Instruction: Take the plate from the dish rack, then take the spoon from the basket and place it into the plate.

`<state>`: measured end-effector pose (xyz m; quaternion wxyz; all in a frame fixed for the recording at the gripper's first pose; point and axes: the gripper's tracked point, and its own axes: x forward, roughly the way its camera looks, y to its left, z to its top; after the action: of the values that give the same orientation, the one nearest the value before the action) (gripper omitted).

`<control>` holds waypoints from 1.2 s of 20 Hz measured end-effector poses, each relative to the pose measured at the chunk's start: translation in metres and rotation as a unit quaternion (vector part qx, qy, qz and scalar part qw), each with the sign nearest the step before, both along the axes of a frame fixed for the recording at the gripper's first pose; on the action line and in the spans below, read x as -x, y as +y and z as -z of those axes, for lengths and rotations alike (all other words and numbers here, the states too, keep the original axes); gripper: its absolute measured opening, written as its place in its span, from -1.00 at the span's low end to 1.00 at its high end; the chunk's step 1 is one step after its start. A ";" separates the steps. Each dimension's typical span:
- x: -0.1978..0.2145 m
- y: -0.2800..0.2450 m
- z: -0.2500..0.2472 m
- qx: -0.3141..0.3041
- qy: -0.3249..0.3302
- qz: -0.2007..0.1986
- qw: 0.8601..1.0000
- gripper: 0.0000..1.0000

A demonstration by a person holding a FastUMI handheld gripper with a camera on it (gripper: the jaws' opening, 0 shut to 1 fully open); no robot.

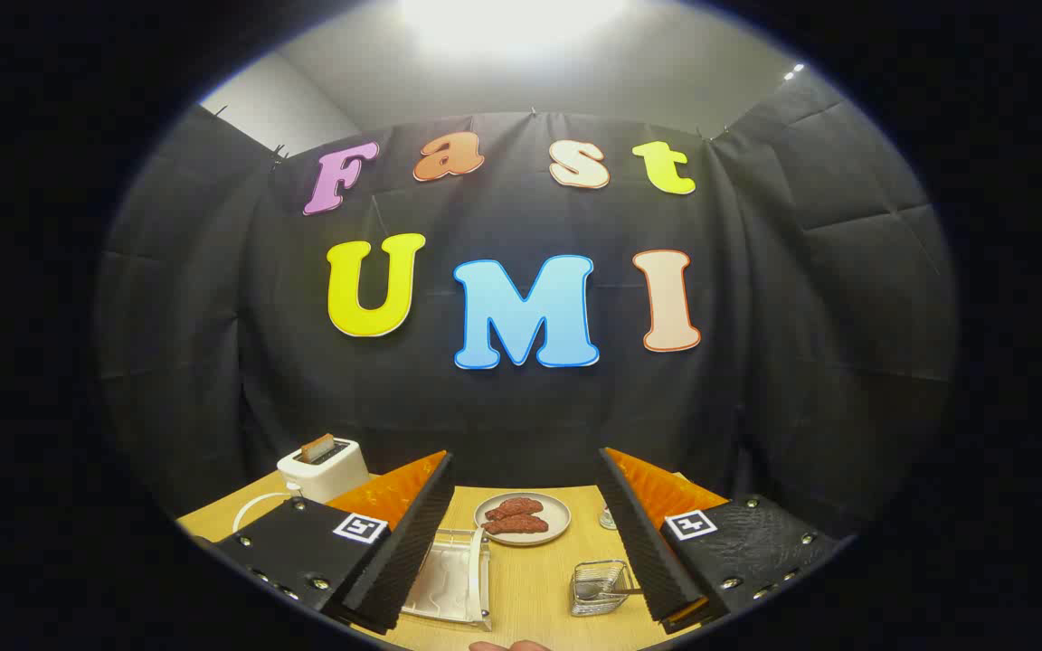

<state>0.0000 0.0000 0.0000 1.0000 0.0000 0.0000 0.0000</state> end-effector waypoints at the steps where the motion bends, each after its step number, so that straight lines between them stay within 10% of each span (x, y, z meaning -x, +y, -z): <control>1: -0.002 0.001 0.000 0.002 -0.002 -0.001 1.000 0.92; 24: -0.046 0.091 0.048 0.007 0.126 -0.031 0.991 0.92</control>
<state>0.0462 0.0914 -0.0480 0.9915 -0.0075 0.1262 0.0308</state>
